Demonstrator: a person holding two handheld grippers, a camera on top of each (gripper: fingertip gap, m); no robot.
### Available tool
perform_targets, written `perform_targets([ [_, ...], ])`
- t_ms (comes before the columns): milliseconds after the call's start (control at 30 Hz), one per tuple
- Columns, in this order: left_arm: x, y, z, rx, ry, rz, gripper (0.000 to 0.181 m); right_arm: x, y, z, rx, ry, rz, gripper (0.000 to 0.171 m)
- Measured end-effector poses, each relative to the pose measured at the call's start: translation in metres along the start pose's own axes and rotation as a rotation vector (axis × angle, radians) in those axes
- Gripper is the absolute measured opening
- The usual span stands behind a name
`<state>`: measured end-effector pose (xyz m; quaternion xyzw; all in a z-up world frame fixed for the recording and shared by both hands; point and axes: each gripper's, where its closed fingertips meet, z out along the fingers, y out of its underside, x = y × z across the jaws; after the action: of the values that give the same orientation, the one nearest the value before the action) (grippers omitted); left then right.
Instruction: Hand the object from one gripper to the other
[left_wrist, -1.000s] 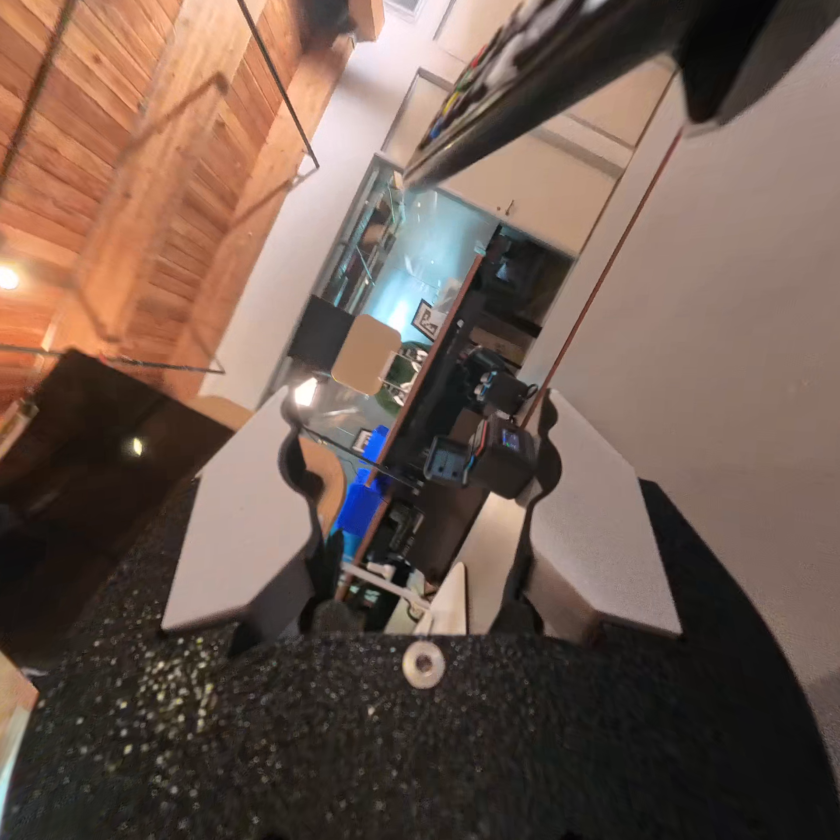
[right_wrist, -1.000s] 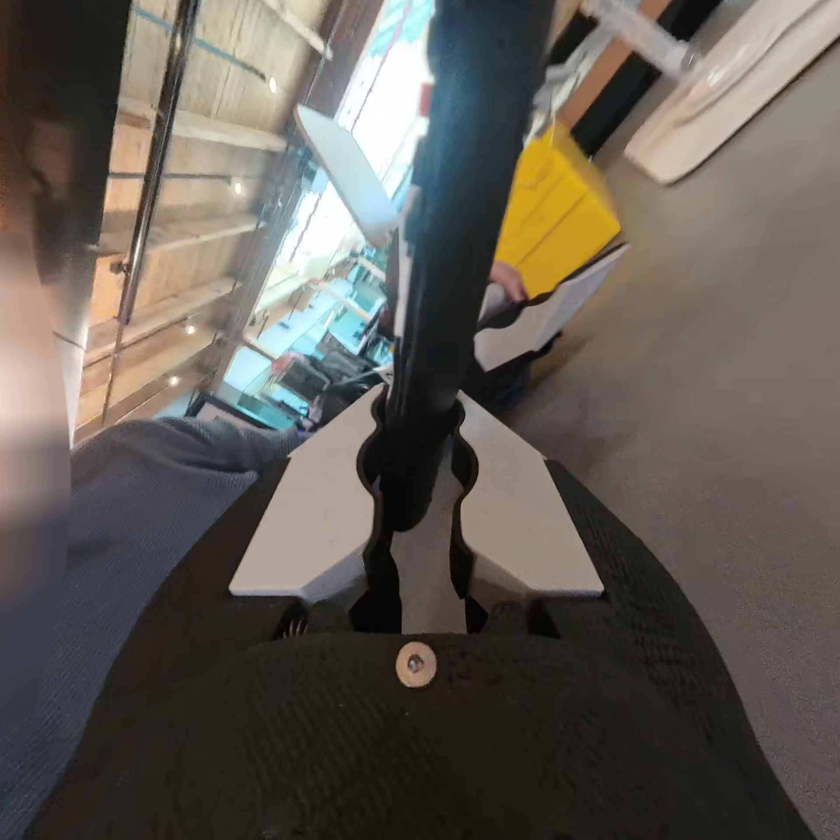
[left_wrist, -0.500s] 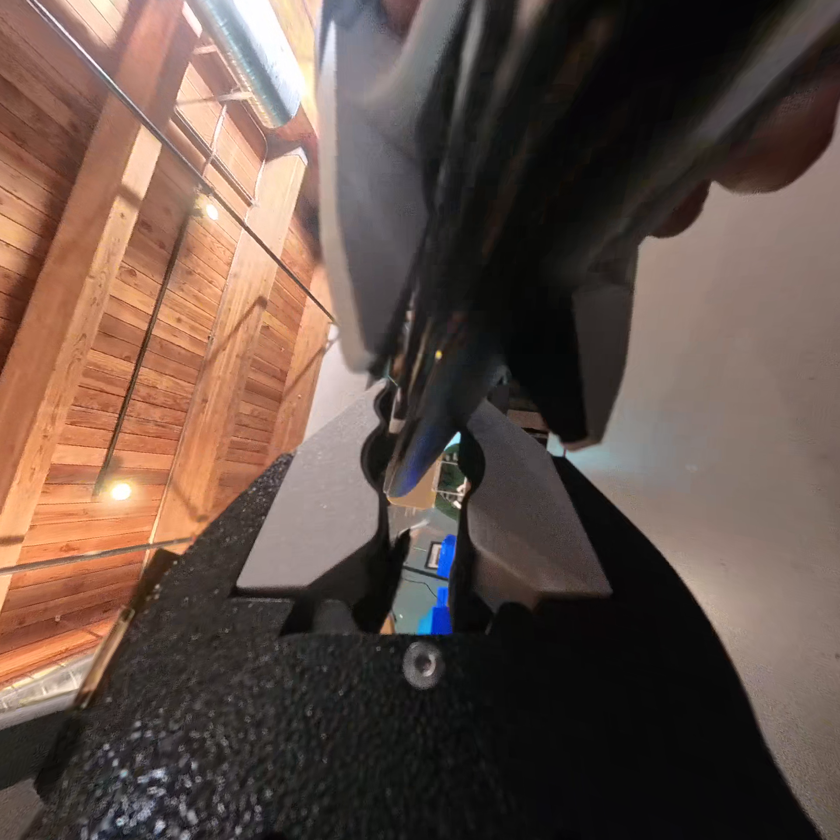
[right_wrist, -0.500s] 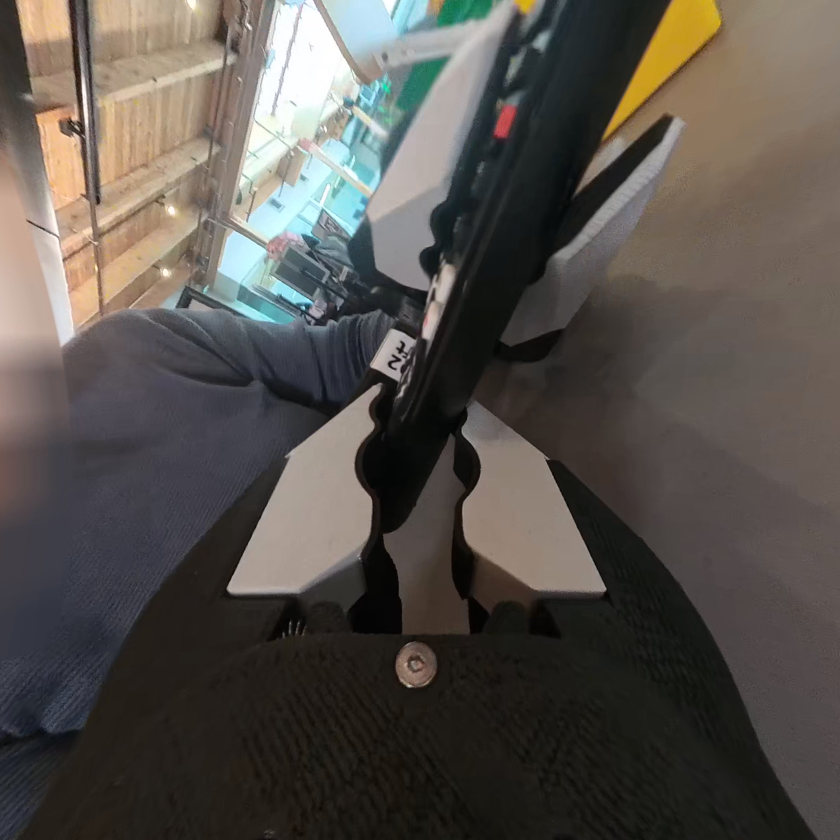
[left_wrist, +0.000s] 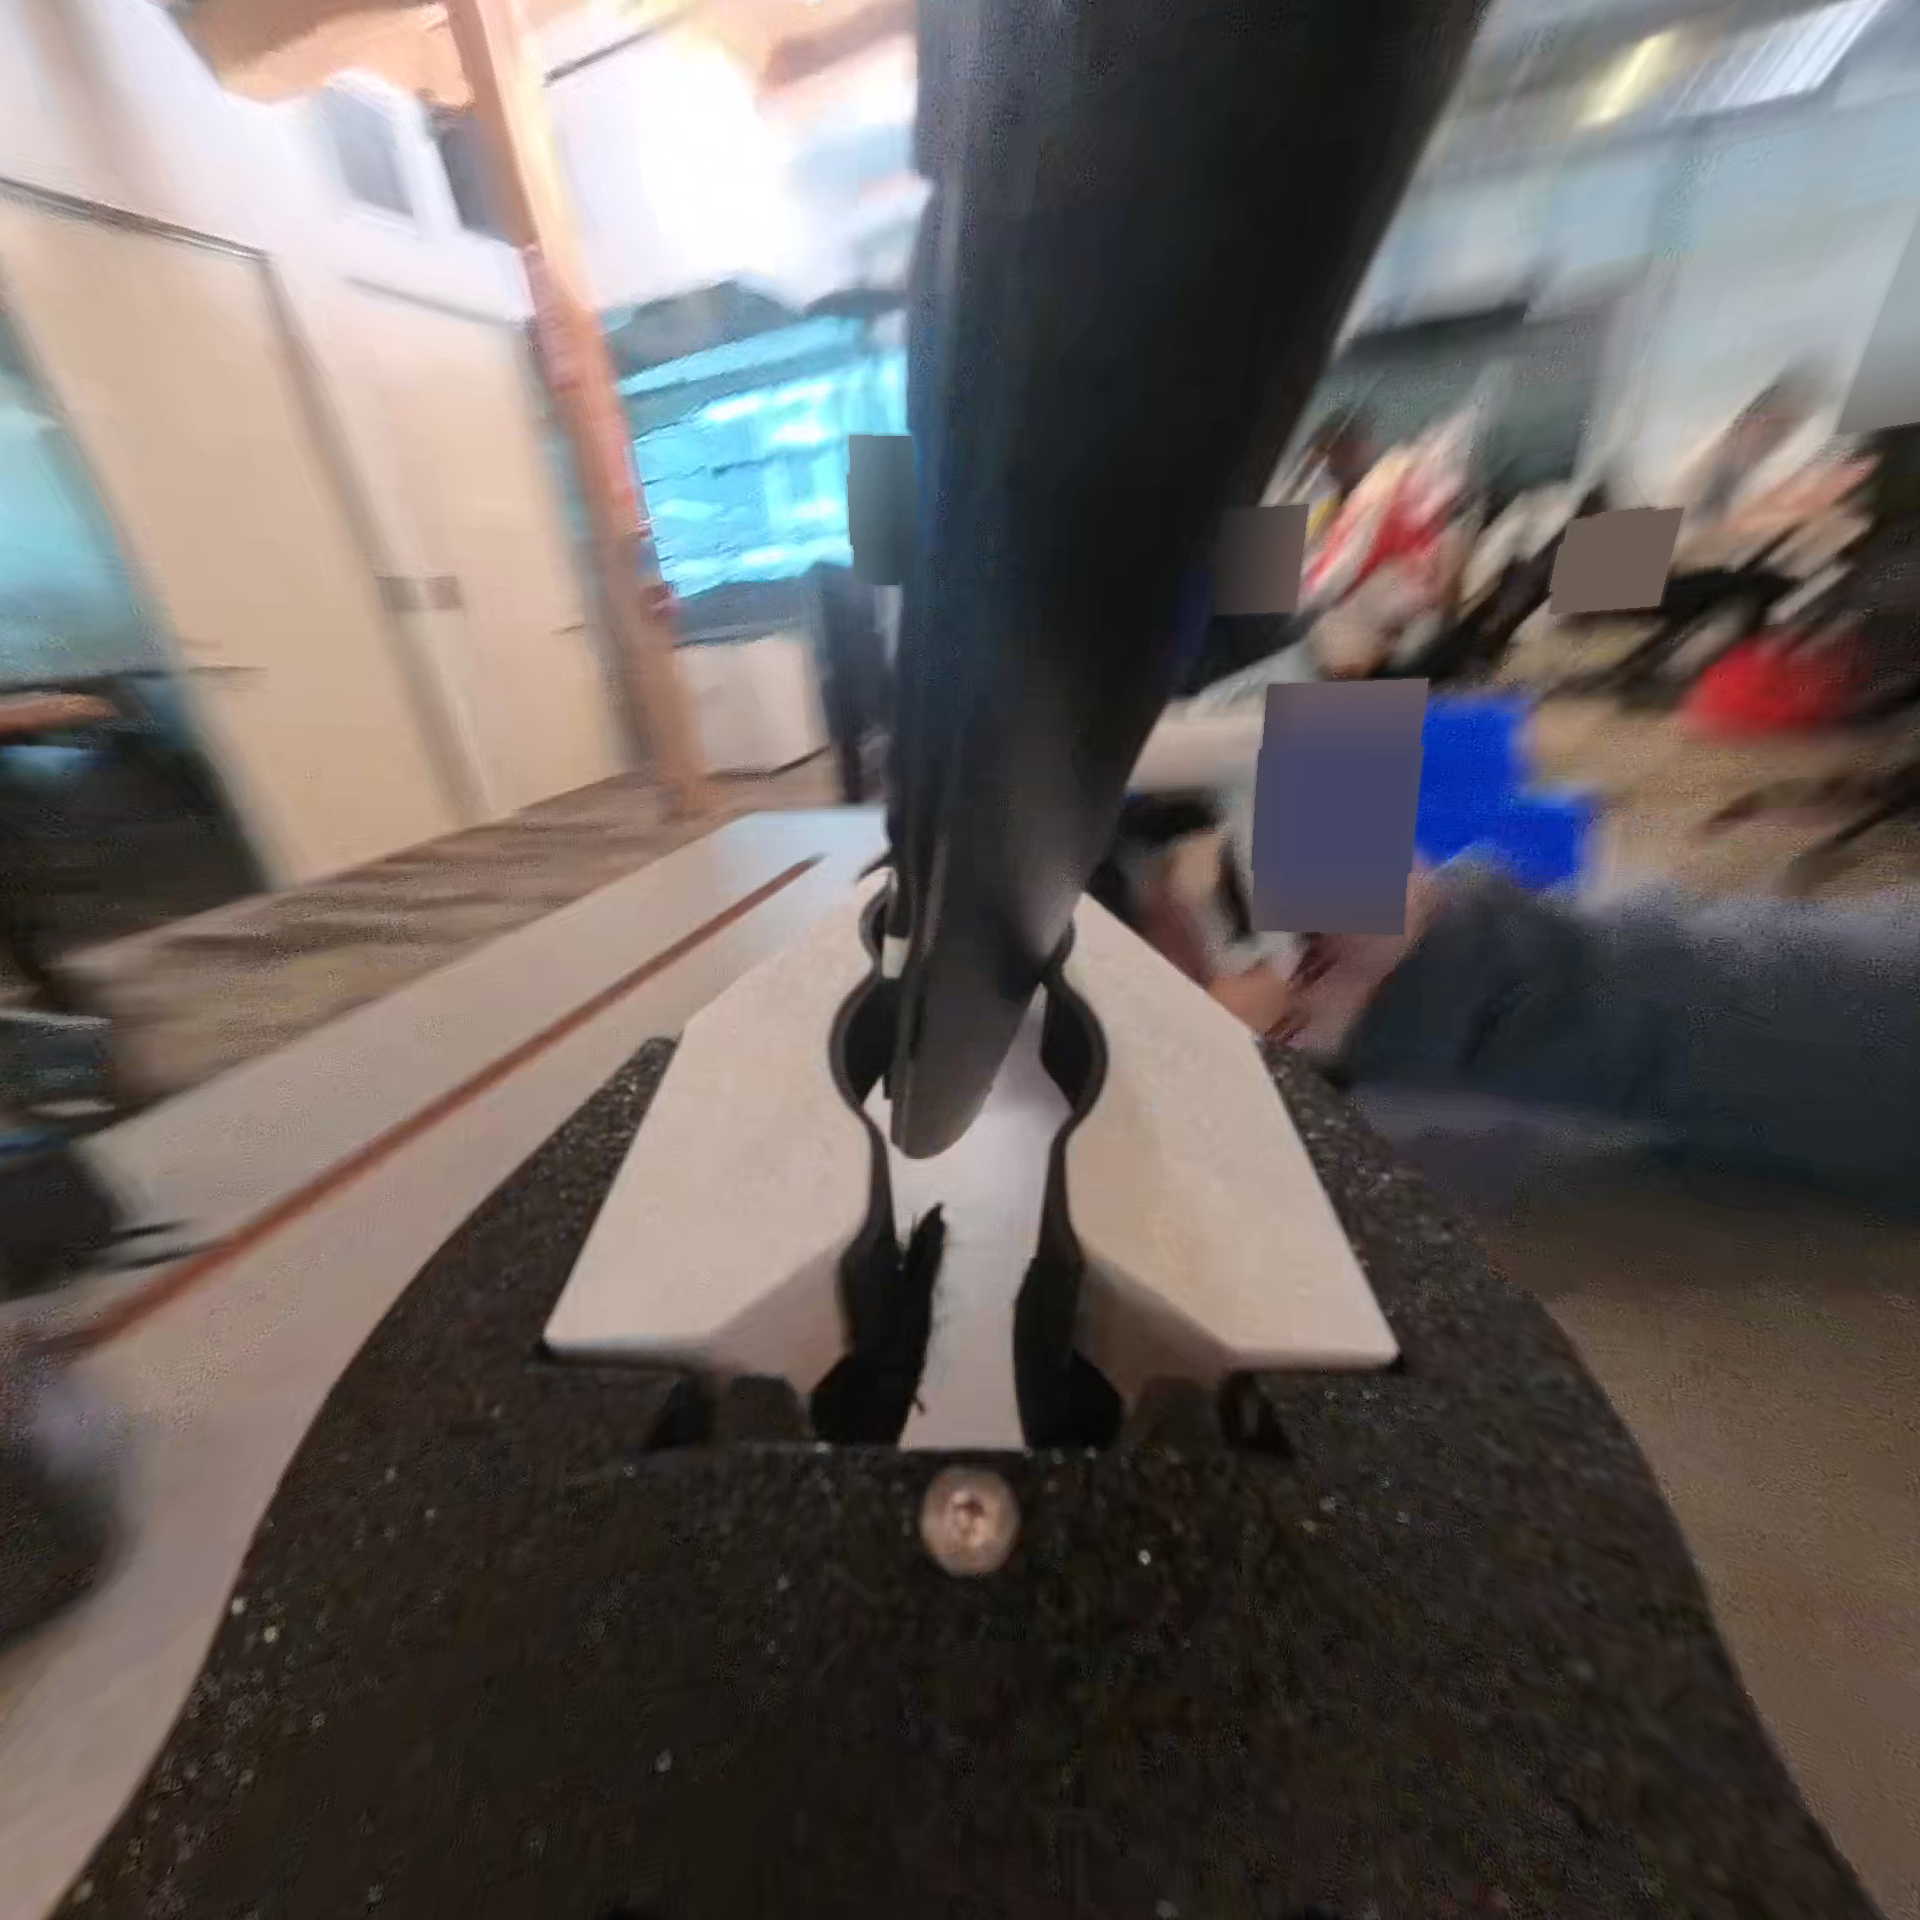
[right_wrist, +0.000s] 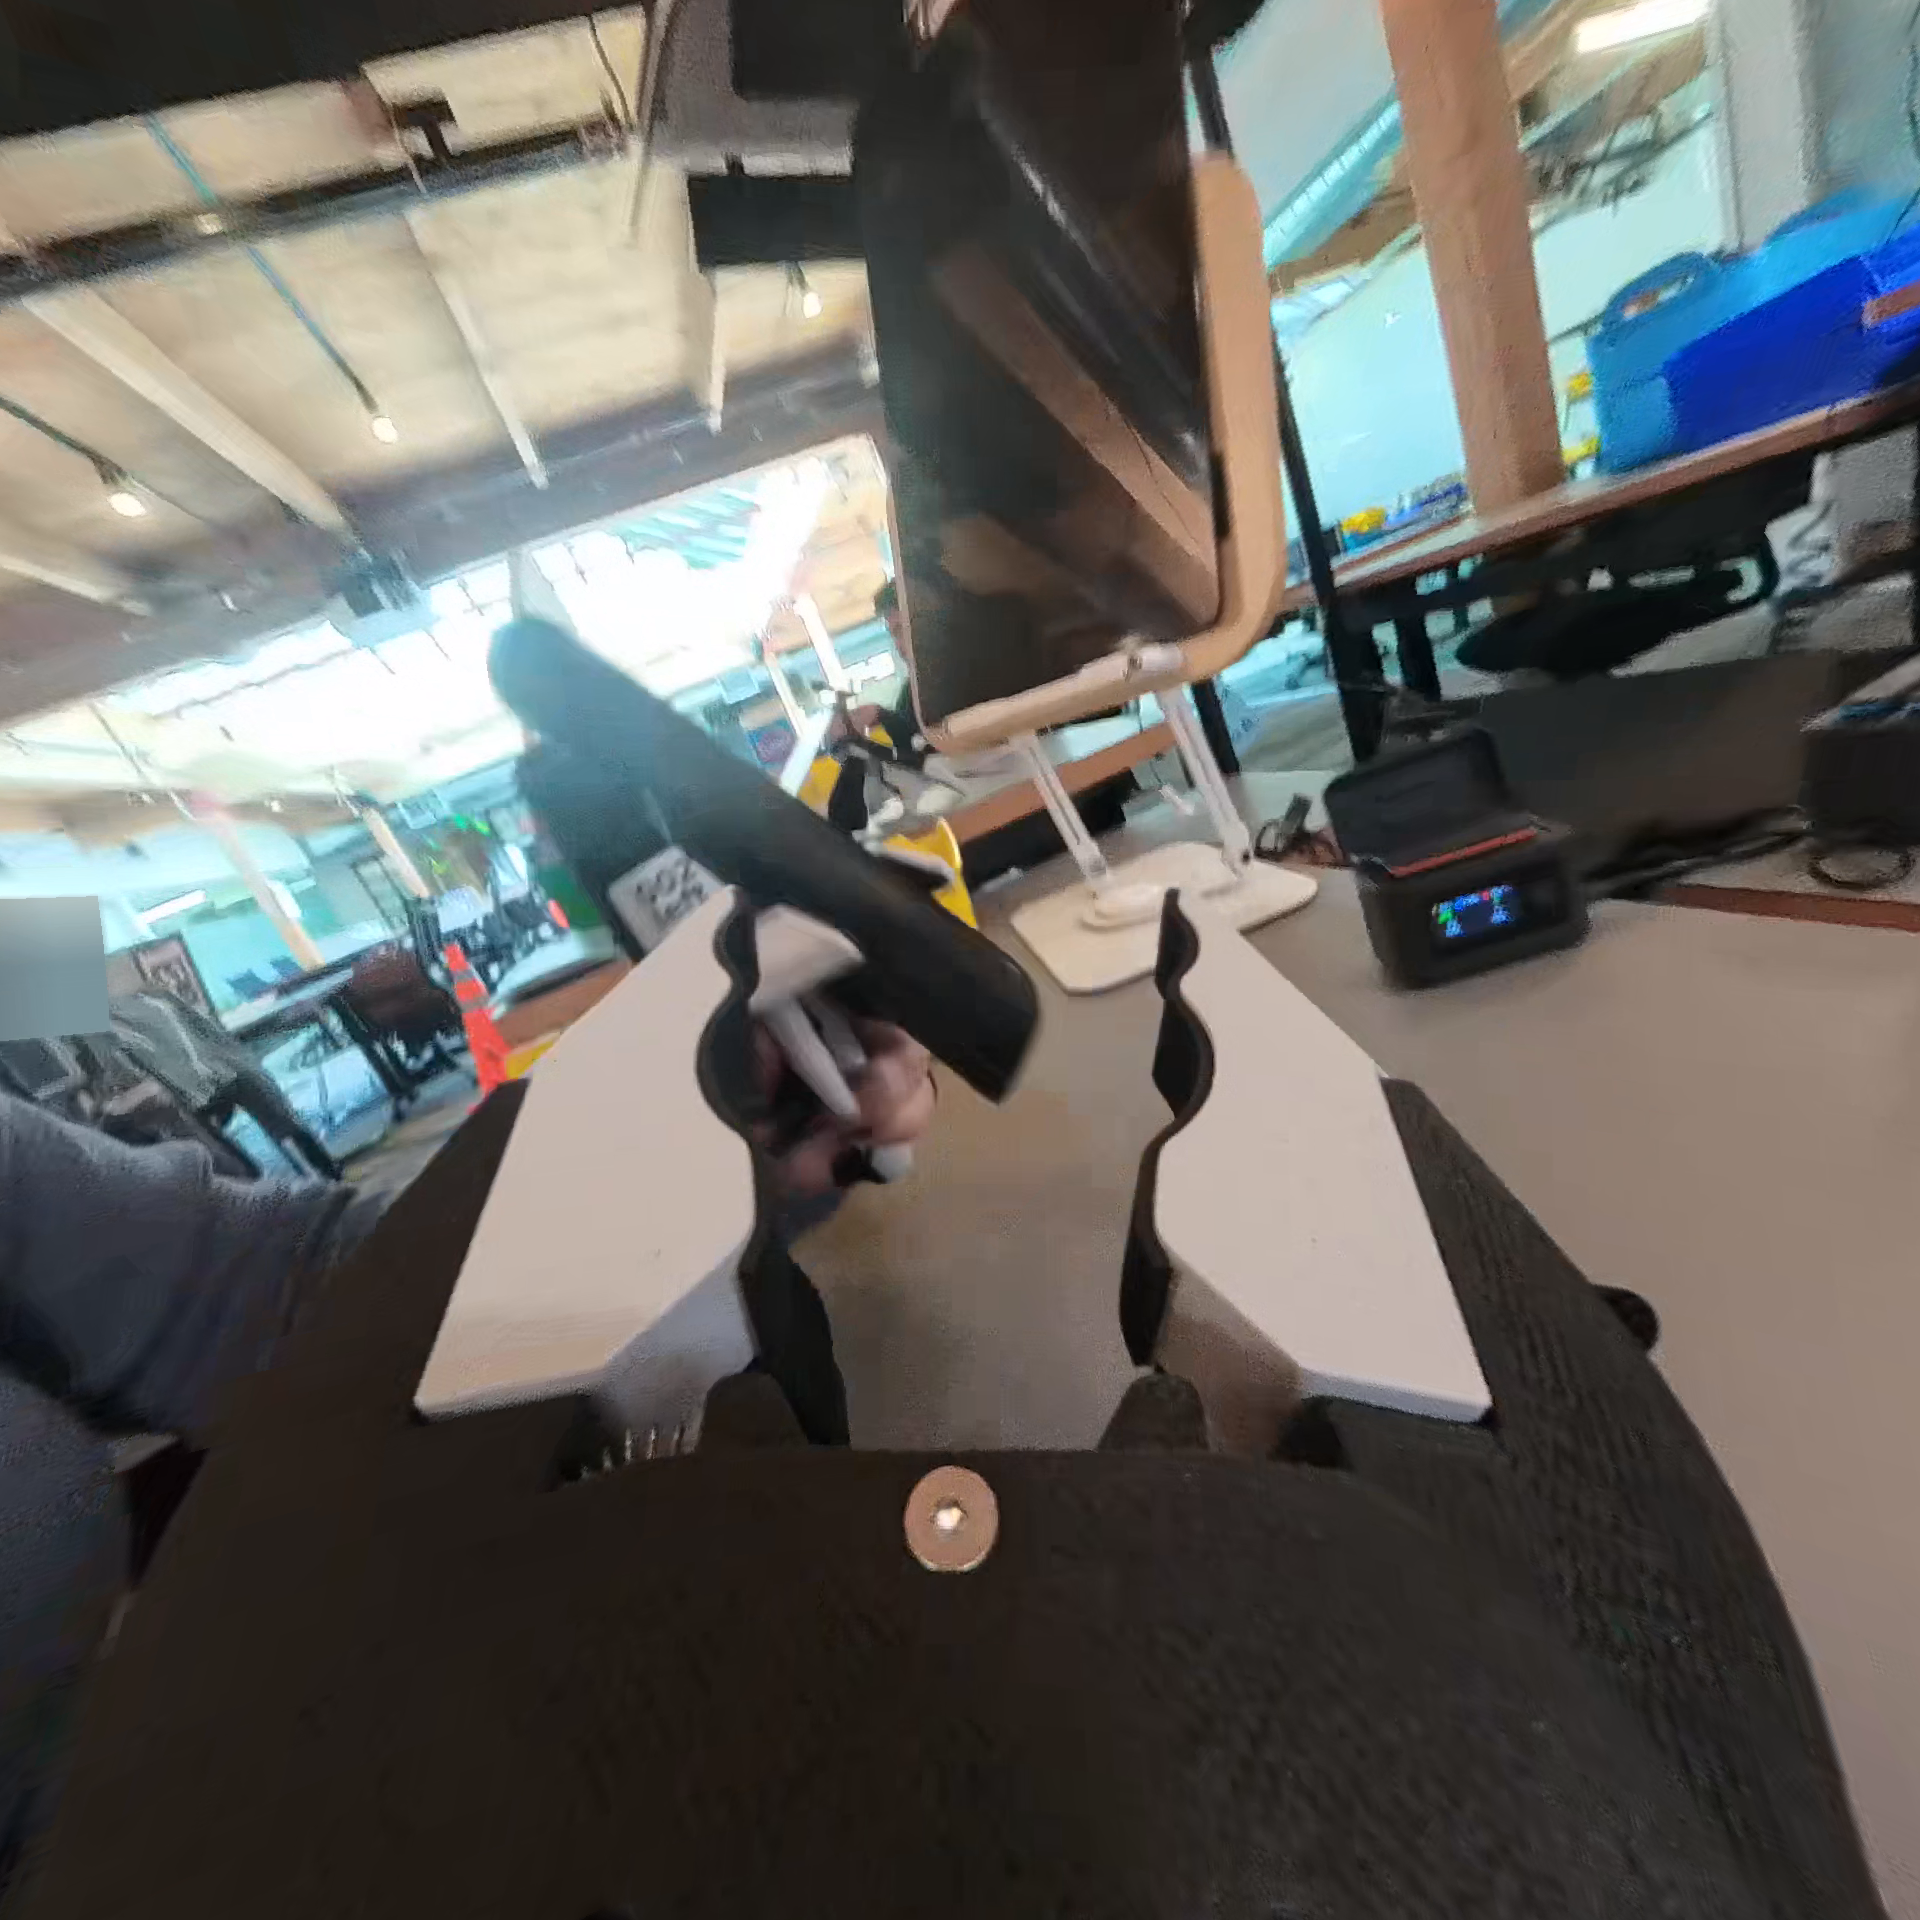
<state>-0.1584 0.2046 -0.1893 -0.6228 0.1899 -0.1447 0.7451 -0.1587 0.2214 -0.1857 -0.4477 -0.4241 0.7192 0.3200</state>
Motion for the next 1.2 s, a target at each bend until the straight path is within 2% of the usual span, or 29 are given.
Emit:
perform_targets([
  [67,0.009,-0.015,-0.002,0.107,0.119,-0.181,0.022,-0.005,0.009,0.006,-0.031,-0.030,0.019,0.072],
  [167,0.016,-0.025,-0.004,0.199,0.232,-0.351,0.022,-0.021,0.020,0.013,-0.045,-0.122,0.049,0.046],
  [267,0.017,-0.025,-0.004,0.221,0.288,-0.450,0.022,-0.037,0.022,0.016,-0.029,-0.206,0.067,0.024],
  [400,0.014,-0.025,-0.001,0.229,0.307,-0.555,0.023,-0.037,0.022,0.017,-0.025,-0.178,0.006,0.021],
  [500,0.002,-0.020,0.000,0.234,0.257,-0.640,0.041,-0.030,0.018,0.016,-0.021,-0.073,-0.168,0.020],
  [567,-0.013,-0.025,-0.007,0.311,0.226,-0.710,0.054,-0.025,0.018,0.016,-0.032,0.036,-0.389,0.020],
  [633,-0.030,-0.031,-0.018,0.403,0.215,-0.806,0.063,-0.025,0.020,0.016,-0.066,0.141,-0.710,0.020],
  [733,-0.047,-0.028,-0.027,0.455,0.187,-0.918,0.064,-0.026,0.027,0.018,-0.176,0.324,-1.393,0.020],
  [800,-0.055,-0.019,-0.026,0.440,0.138,-0.977,0.060,-0.023,0.037,0.021,-0.281,0.438,-1.871,0.021],
  [833,-0.059,-0.014,-0.025,0.434,0.114,-1.013,0.054,-0.022,0.042,0.023,-0.317,0.469,-2.035,0.020],
  [867,-0.064,-0.008,-0.025,0.429,0.080,-1.053,0.038,-0.022,0.046,0.026,-0.333,0.477,-2.110,0.020],
  [933,-0.070,-0.001,-0.027,0.439,0.065,-1.103,0.031,-0.018,0.050,0.029,-0.337,0.473,-2.069,0.021],
  [1000,-0.071,-0.001,-0.031,0.471,0.079,-1.102,0.020,-0.019,0.058,0.029,-0.315,0.381,-1.788,0.030],
  [1067,-0.073,-0.006,-0.036,0.517,0.083,-1.069,0.018,-0.025,0.054,0.031,-0.234,0.292,-1.322,0.052],
  [1133,-0.072,-0.013,-0.039,0.542,0.099,-1.021,0.018,-0.024,0.046,0.035,-0.179,0.233,-0.795,0.065],
  [1200,-0.069,-0.020,-0.042,0.580,0.110,-0.964,0.019,-0.018,0.041,0.037,-0.114,0.188,-0.312,0.071],
])
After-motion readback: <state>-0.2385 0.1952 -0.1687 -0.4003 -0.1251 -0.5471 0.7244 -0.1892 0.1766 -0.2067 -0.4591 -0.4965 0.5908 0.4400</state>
